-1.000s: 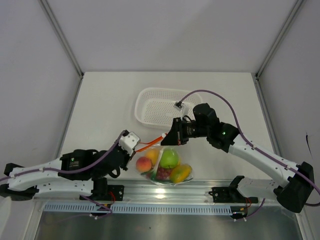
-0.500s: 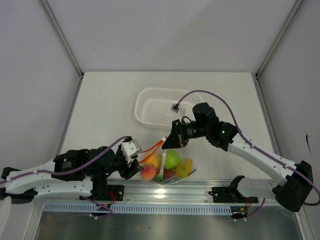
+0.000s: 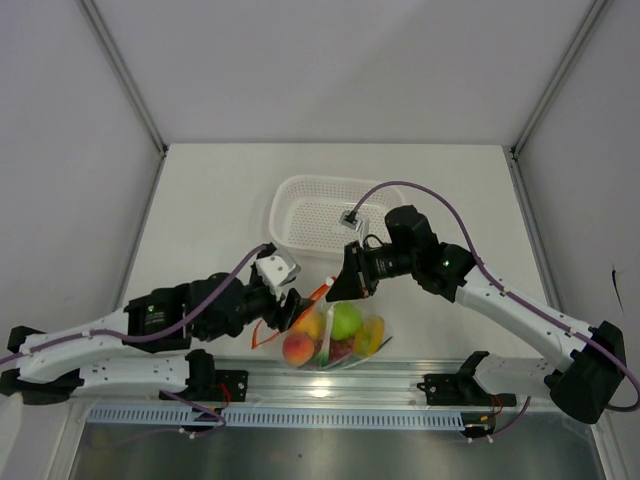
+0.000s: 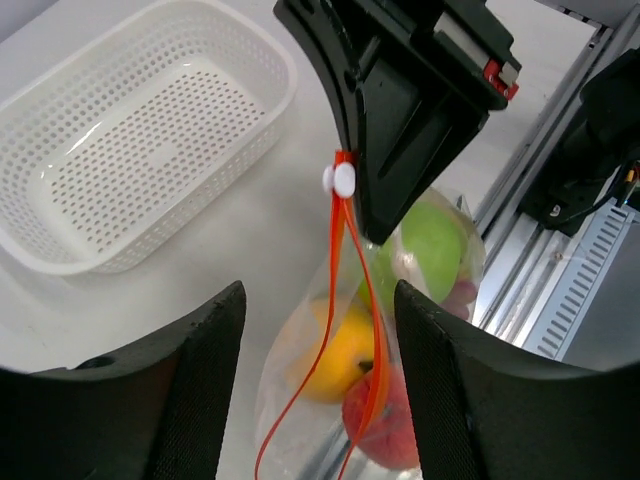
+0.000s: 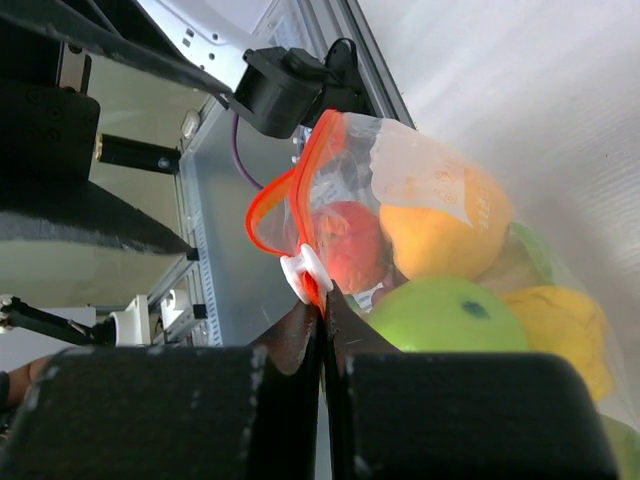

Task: Place the food in the zip-top bag and seal the zipper
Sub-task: Zip the zipper food storage bag at the center of the board.

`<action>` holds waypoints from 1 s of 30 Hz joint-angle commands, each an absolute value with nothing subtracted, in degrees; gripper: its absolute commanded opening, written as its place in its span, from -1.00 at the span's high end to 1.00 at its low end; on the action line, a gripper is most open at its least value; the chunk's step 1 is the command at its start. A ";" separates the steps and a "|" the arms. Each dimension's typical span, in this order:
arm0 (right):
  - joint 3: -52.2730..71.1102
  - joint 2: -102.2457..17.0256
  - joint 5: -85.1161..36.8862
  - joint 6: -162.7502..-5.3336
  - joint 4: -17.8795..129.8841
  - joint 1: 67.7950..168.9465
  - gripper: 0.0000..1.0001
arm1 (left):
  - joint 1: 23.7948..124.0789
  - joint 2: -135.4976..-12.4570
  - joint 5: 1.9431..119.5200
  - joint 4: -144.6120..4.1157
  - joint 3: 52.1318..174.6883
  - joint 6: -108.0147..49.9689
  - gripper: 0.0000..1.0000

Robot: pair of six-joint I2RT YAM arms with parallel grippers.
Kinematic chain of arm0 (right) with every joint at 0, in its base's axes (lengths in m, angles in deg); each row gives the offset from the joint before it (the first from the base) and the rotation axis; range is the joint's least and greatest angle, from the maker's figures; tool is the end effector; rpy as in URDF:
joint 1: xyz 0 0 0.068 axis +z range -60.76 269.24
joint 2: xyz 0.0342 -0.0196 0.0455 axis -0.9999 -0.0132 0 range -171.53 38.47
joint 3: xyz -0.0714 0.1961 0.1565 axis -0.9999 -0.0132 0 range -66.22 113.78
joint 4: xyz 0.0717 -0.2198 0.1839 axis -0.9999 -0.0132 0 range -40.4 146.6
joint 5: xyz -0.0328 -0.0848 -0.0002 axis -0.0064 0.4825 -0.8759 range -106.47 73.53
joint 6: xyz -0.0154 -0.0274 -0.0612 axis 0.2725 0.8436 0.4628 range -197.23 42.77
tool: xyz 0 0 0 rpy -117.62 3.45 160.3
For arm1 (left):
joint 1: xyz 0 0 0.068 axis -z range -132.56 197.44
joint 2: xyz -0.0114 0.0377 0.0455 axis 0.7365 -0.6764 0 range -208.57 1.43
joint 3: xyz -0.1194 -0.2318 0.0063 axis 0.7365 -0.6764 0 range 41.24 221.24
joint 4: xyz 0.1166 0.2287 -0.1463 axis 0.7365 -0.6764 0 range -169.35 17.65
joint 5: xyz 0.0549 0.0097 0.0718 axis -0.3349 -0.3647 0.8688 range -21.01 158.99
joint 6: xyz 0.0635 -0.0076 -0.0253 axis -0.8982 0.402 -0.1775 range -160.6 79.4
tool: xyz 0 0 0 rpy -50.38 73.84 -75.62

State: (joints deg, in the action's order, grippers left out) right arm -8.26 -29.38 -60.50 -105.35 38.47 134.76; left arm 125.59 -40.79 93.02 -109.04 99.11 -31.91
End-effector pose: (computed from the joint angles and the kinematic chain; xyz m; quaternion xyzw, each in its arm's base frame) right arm 0.1916 0.2503 0.3039 -0.3109 0.7565 0.5433 0.1896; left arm 0.0641 -0.1956 0.3714 0.3625 0.7297 -0.2559 0.5201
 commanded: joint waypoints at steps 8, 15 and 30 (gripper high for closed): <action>-9.61 -27.27 -62.53 -99.55 39.89 135.56 1.00 | 113.89 -46.99 74.80 -98.63 102.85 -28.65 -0.22; -9.09 -27.45 -62.88 -98.59 40.34 136.70 1.00 | 111.16 -48.93 67.08 -97.57 103.55 -27.07 -0.30; -8.91 -25.25 -62.35 -97.97 40.25 136.97 1.00 | 107.47 -50.52 58.45 -96.52 100.84 -24.17 0.10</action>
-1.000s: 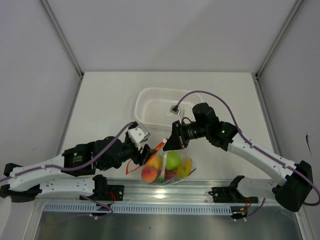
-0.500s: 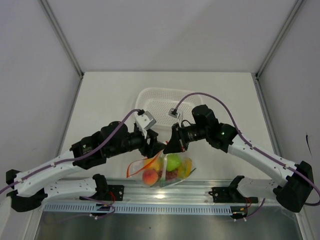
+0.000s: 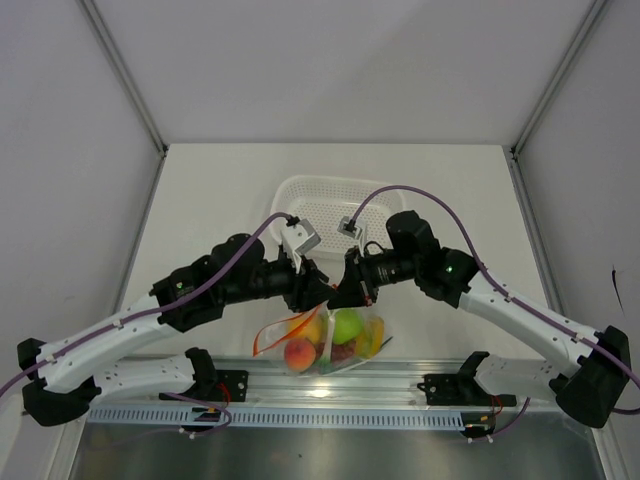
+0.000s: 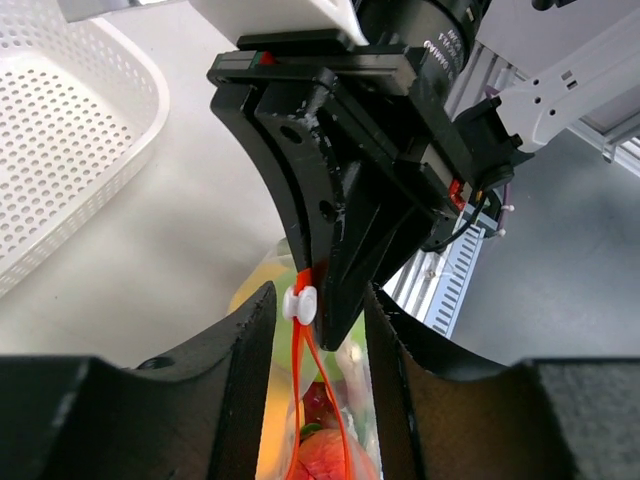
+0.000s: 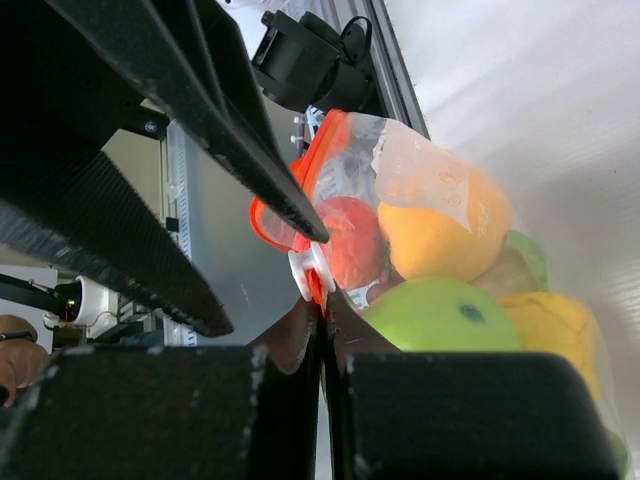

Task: Place the food in the zip-top bag and seal the zipper
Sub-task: Zip the zipper food storage bag at the center of the board.

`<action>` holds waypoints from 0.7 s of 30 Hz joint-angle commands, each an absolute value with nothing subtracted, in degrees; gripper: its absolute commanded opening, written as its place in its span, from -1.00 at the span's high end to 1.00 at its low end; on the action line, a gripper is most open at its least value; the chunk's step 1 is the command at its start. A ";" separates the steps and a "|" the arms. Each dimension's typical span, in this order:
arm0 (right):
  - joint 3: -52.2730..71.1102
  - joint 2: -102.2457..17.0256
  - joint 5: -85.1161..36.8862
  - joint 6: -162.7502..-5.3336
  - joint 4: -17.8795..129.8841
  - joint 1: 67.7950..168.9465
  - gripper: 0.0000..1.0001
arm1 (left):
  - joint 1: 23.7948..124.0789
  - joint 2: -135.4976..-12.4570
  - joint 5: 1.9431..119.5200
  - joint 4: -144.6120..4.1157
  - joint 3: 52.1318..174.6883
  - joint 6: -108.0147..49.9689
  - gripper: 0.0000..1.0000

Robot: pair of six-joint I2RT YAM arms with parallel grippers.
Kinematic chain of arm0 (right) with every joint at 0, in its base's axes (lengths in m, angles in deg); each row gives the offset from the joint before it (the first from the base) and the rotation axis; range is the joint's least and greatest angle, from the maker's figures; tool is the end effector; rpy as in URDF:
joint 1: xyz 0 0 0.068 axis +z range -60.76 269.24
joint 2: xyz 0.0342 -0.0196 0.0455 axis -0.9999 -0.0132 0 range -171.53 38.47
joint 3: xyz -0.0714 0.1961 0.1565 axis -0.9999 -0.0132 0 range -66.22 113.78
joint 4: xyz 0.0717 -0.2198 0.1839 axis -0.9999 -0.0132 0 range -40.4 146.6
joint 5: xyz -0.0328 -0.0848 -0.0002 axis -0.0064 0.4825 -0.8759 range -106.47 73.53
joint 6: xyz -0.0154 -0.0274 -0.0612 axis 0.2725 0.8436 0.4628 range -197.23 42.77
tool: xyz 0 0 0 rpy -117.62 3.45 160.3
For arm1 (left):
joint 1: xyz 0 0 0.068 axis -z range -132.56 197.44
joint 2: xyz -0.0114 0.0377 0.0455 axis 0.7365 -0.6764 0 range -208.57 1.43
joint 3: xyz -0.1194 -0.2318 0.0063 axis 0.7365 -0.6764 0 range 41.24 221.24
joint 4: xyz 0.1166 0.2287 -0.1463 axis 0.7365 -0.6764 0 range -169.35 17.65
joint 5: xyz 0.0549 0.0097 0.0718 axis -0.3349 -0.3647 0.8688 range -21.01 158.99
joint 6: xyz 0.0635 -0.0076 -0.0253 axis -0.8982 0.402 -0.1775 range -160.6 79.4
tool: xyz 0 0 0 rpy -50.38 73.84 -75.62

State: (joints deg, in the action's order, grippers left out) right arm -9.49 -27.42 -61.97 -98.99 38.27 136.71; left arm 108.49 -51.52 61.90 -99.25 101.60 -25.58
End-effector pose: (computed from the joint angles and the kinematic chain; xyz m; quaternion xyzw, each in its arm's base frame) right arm 0.1765 0.2511 0.3055 -0.3710 0.7240 0.5438 0.2060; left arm 0.1204 -0.2319 0.3670 0.3516 0.7362 -0.3947 0.4227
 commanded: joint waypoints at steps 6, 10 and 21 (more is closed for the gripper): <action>-9.00 -25.16 -62.53 -98.14 40.69 136.97 1.00 | 105.71 -50.60 56.17 -95.73 99.52 -23.29 0.16; -9.00 -24.99 -62.53 -98.15 40.78 137.23 1.00 | 105.01 -50.95 55.20 -95.03 98.81 -23.11 0.22; -9.26 -24.72 -61.83 -98.15 41.22 137.23 1.00 | 104.30 -50.43 52.74 -94.50 96.97 -22.50 0.77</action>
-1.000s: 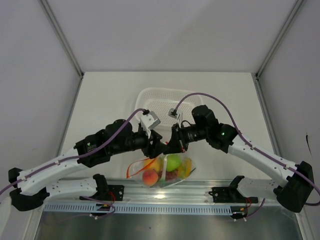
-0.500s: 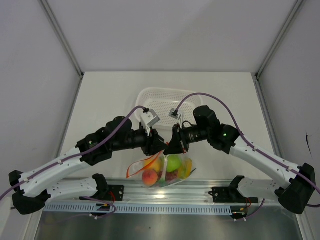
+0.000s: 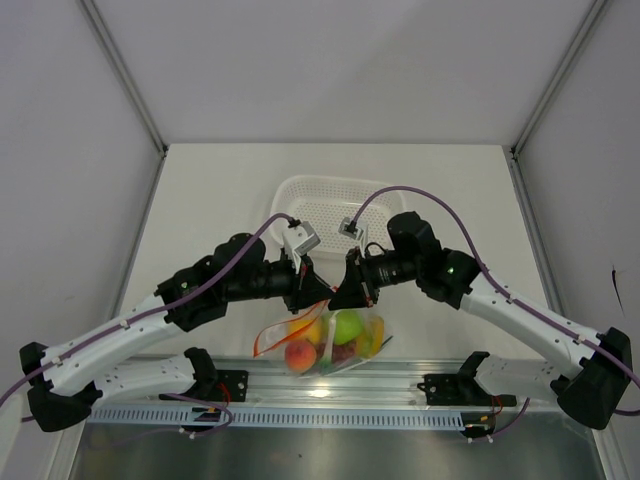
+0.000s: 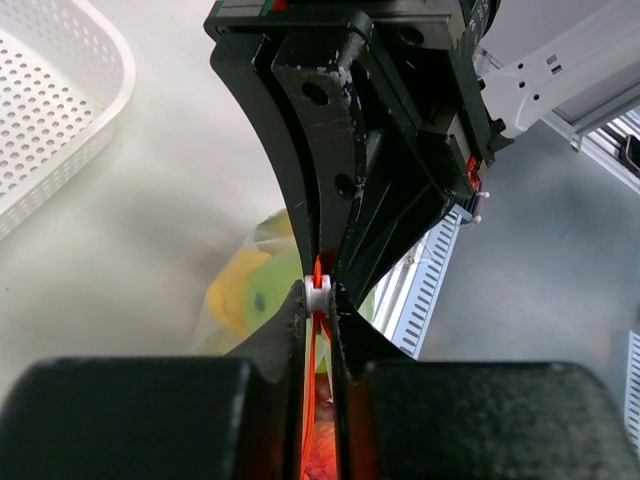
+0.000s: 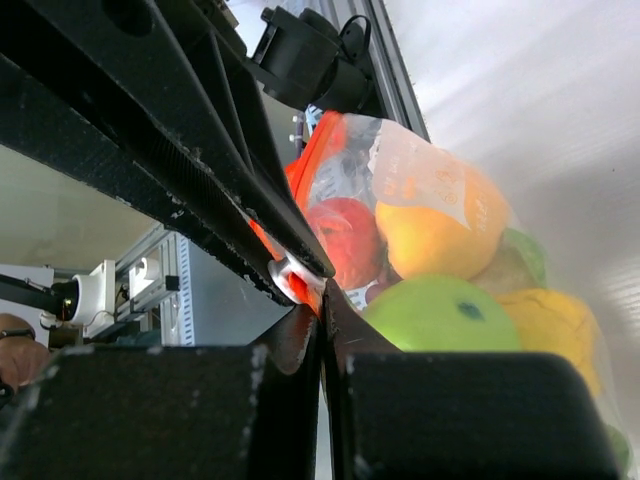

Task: Place the food in the zip-top bag and seal the zipper
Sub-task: Zip the zipper food storage bag at the center of the board.

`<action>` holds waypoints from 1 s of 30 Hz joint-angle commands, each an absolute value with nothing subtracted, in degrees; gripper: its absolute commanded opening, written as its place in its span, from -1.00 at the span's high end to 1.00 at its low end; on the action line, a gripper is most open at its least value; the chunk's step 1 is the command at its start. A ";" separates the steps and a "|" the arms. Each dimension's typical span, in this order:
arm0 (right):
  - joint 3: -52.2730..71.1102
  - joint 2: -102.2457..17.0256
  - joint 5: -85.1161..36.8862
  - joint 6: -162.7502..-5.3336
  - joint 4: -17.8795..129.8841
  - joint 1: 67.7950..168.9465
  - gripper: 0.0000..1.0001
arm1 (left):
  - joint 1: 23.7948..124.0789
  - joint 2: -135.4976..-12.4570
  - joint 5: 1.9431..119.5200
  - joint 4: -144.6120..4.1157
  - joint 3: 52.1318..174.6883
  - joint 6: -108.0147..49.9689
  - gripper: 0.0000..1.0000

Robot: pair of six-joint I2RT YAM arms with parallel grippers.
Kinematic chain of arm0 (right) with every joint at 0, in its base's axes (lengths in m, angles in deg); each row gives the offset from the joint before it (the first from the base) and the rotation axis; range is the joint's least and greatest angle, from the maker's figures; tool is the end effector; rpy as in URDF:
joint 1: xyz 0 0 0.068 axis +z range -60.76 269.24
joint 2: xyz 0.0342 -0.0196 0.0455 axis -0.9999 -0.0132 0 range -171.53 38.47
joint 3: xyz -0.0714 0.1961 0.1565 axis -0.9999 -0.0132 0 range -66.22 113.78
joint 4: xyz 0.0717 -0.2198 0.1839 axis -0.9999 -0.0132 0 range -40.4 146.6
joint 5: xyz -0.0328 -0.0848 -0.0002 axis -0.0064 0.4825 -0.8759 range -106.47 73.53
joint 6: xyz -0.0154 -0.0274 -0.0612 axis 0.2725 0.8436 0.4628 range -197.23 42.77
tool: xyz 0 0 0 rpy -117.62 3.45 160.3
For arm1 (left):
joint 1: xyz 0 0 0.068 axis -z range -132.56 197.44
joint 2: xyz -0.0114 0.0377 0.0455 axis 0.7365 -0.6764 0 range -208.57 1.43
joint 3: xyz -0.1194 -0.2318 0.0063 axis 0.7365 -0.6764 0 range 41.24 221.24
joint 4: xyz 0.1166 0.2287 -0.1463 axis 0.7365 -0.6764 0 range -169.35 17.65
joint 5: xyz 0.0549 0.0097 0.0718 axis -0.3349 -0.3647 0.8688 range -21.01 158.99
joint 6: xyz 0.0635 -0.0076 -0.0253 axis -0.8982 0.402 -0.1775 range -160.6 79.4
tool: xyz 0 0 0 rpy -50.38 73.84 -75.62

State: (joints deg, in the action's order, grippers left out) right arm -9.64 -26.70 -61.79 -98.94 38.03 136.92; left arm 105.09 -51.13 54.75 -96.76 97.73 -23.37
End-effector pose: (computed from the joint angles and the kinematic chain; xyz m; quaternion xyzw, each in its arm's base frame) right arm 0.1739 0.2498 0.3076 -0.3726 0.7223 0.5441 0.2084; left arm 0.1292 -0.2297 0.3477 0.3480 0.7406 -0.4248 0.3873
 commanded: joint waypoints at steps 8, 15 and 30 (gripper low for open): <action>-11.80 -22.62 -59.72 -99.90 44.46 137.14 1.00 | 103.16 -49.64 52.56 -95.38 96.17 -22.15 0.99; -17.17 -18.40 -55.68 -105.17 53.78 137.14 1.00 | 102.81 -50.51 50.71 -97.58 96.17 -22.85 0.99; -17.79 -14.62 -50.05 -107.81 55.10 132.75 1.00 | 102.81 -46.39 46.67 -102.14 92.74 -22.85 0.99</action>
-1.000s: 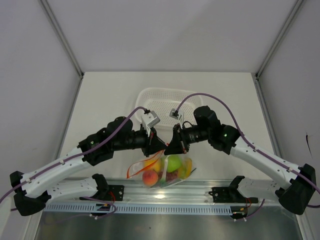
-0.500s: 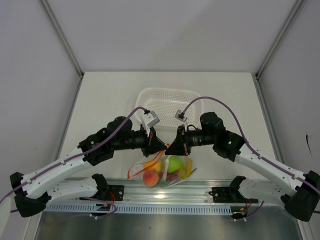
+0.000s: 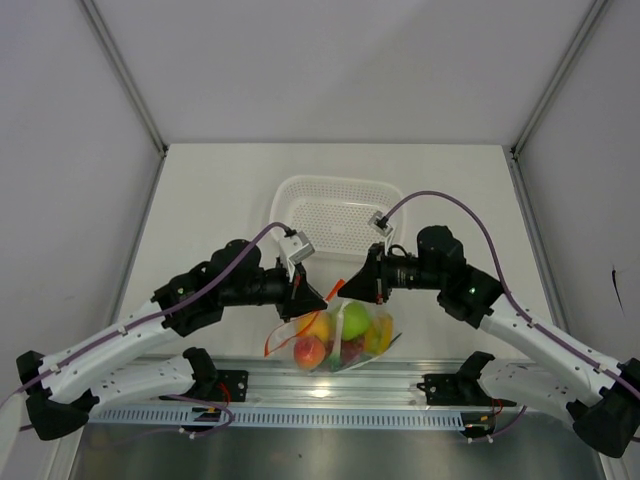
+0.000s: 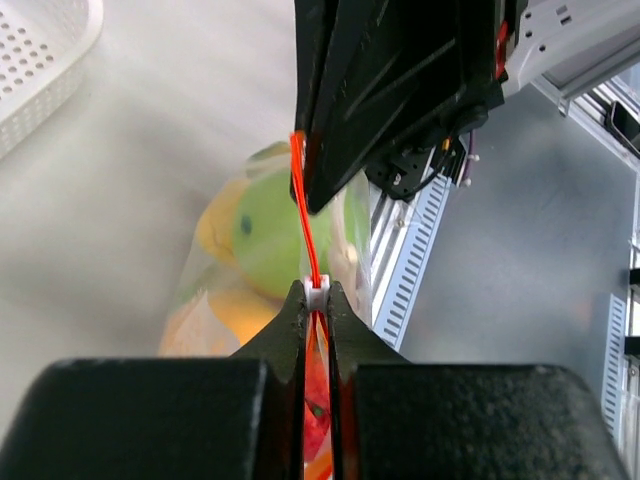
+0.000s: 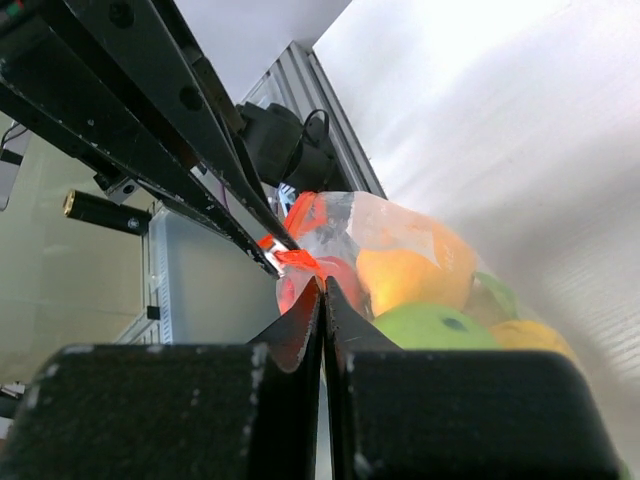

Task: Place the food in the zip-top bag and seal the zipper
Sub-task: Zip the zipper food storage bag at the center of the board.

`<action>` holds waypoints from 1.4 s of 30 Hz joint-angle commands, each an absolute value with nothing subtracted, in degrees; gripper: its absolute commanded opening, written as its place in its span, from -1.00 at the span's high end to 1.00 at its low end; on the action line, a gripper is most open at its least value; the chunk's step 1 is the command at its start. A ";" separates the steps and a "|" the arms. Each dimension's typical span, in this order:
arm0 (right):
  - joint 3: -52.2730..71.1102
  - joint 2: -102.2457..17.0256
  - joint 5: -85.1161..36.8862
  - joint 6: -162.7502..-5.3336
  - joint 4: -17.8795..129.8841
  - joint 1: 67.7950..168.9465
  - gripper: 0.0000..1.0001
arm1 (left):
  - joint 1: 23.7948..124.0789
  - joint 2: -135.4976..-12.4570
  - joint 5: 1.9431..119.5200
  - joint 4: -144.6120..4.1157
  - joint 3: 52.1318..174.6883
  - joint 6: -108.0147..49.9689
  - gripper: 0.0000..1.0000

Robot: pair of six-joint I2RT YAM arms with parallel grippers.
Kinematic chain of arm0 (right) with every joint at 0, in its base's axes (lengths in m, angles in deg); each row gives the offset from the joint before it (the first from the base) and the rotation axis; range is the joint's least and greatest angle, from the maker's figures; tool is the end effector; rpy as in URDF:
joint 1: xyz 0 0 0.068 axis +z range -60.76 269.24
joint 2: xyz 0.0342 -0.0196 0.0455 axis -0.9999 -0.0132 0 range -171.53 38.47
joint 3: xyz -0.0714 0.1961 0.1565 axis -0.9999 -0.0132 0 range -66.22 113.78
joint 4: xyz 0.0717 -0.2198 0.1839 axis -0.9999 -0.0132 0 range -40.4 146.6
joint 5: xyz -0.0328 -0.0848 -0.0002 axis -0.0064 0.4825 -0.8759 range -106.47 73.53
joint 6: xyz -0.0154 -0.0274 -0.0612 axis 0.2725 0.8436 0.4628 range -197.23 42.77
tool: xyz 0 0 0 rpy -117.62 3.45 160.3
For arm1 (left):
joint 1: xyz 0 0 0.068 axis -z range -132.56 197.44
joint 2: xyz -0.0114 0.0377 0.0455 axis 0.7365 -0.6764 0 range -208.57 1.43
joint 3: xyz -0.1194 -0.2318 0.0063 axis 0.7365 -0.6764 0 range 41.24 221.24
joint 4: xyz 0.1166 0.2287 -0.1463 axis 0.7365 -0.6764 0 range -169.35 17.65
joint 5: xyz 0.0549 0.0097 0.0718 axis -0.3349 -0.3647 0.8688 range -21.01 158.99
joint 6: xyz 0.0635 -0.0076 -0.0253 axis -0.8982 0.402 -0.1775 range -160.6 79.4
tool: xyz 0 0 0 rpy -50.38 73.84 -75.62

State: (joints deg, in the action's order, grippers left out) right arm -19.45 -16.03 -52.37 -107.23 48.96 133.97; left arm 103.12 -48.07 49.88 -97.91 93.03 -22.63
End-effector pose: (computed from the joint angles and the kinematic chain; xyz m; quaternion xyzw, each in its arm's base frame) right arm 0.1725 0.2168 0.3085 -0.2822 0.7265 0.5447 0.3096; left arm 0.1266 -0.2179 0.3260 0.3526 0.7499 -0.4360 0.3510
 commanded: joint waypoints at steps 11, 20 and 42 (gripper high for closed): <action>-16.56 -15.91 -62.58 -106.50 53.96 127.65 1.00 | 102.81 -42.08 48.34 -108.92 92.04 -23.20 0.99; -8.22 -24.45 -76.32 -89.02 39.39 128.62 -0.52 | 102.81 -44.36 44.74 -107.51 94.94 -26.10 0.99; 0.84 -40.36 -86.52 -77.49 32.53 135.82 0.33 | 102.81 -46.47 44.47 -106.10 96.08 -26.54 0.99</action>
State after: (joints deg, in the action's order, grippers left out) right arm -2.16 -38.94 -84.46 -80.52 35.19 134.54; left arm 103.12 -46.30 45.79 -107.62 94.25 -25.64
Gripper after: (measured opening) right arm 0.355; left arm 0.036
